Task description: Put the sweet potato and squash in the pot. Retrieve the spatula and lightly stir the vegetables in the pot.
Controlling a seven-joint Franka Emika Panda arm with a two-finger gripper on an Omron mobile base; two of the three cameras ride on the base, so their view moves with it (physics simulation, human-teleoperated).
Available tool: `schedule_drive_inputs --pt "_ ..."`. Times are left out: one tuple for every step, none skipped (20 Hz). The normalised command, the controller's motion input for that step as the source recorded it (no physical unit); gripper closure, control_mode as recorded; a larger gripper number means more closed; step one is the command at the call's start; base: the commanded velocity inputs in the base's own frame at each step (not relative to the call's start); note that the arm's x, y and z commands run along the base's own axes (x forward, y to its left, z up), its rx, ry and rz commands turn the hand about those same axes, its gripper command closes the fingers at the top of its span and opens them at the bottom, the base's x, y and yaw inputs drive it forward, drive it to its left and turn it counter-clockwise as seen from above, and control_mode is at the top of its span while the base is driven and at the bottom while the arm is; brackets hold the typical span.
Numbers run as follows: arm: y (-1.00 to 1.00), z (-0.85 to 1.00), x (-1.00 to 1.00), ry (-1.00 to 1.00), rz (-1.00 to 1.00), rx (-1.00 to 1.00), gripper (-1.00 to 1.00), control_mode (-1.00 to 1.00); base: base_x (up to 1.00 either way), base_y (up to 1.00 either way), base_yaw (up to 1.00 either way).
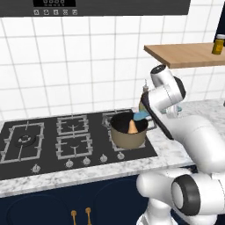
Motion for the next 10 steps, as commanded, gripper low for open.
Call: schedule_drive_inputs --pt "0.52 0.00 0.06 0.18 0.00 -0.23 1.00 -1.00 0.00 0.00 0.00" --pt "0.58 0.00 0.00 0.09 0.00 -0.31 1.00 -1.00 0.00 0.00 0.00" --pt "0.55 -0.01 0.00 0.12 0.00 -0.36 1.00 -1.00 0.00 0.00 0.00" --pt "0.37 -0.06 0.01 0.06 0.00 -0.39 1.00 -1.00 0.00 0.00 0.00" --pt "0.22 0.00 0.03 0.03 0.00 -0.41 1.00 -1.00 0.00 0.00 0.00" --pt "0.07 0.00 0.04 0.00 0.00 -0.40 1.00 -1.00 0.00 0.00 0.00" --pt "0.03 0.00 0.00 0.00 0.00 -0.42 1.00 -1.00 0.00 0.00 0.00" --pt "0.00 0.00 0.00 0.00 0.00 -0.41 1.00 -1.00 0.00 0.00 0.00" --pt "0.00 0.00 0.00 0.00 0.00 -0.41 1.00 -1.00 0.00 0.00 0.00" --pt "0.00 0.00 0.00 0.00 0.00 -0.39 1.00 -1.00 0.00 0.00 0.00"
